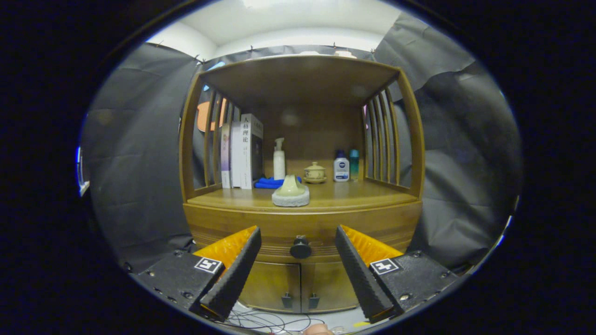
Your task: Pull open the drawer, take out the items inside it, and place them on the countertop above the cabinet.
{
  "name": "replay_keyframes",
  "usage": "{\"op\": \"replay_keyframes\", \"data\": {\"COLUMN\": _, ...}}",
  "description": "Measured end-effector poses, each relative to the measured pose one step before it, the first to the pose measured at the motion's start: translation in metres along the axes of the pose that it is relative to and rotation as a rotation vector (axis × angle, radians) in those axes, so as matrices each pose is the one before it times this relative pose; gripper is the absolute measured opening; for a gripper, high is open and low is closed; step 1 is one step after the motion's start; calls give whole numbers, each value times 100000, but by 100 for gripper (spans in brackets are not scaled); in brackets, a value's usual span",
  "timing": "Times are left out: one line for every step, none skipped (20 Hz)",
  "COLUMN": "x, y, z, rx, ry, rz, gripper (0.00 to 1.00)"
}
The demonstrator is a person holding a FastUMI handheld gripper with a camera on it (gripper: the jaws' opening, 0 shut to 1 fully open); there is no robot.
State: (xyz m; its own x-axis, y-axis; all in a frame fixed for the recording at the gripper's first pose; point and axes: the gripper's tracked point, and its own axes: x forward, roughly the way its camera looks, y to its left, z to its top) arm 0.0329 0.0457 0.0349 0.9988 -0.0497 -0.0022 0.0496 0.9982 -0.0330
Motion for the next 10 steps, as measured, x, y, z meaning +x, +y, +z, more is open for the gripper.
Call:
{"op": "replay_keyframes", "data": {"x": -824, "y": -130, "z": 24, "rx": -807, "ry": 107, "rz": 4, "gripper": 100}}
{"op": "replay_keyframes", "data": {"x": -722, "y": -295, "z": 52, "rx": -1420, "ry": -80, "rz": -1158, "gripper": 100}}
{"op": "replay_keyframes", "data": {"x": -727, "y": -151, "z": 108, "rx": -775, "ry": -661, "rz": -624, "gripper": 100}}
{"op": "replay_keyframes", "data": {"x": -732, "y": 340, "z": 52, "rx": -1241, "ry": -768, "rz": 1026, "gripper": 100}}
{"op": "replay_keyframes", "data": {"x": -567, "y": -111, "z": 36, "rx": -926, "ry": -582, "rz": -226, "gripper": 100}}
{"op": "replay_keyframes", "data": {"x": -554, "y": -116, "z": -31, "rx": -660, "ry": -307, "rz": -96, "gripper": 100}}
{"op": "replay_keyframes", "data": {"x": -423, "y": 15, "z": -78, "rx": -490, "ry": -255, "rz": 311, "gripper": 100}}
{"op": "replay_keyframes", "data": {"x": -285, "y": -29, "z": -120, "rx": 152, "ry": 76, "rz": -11, "gripper": 100}}
{"op": "replay_keyframes", "data": {"x": -83, "y": -85, "z": -194, "rx": 235, "ry": 137, "rz": 225, "gripper": 100}}
{"op": "replay_keyframes", "data": {"x": -80, "y": -13, "z": -179, "rx": 267, "ry": 521, "rz": 148, "gripper": 100}}
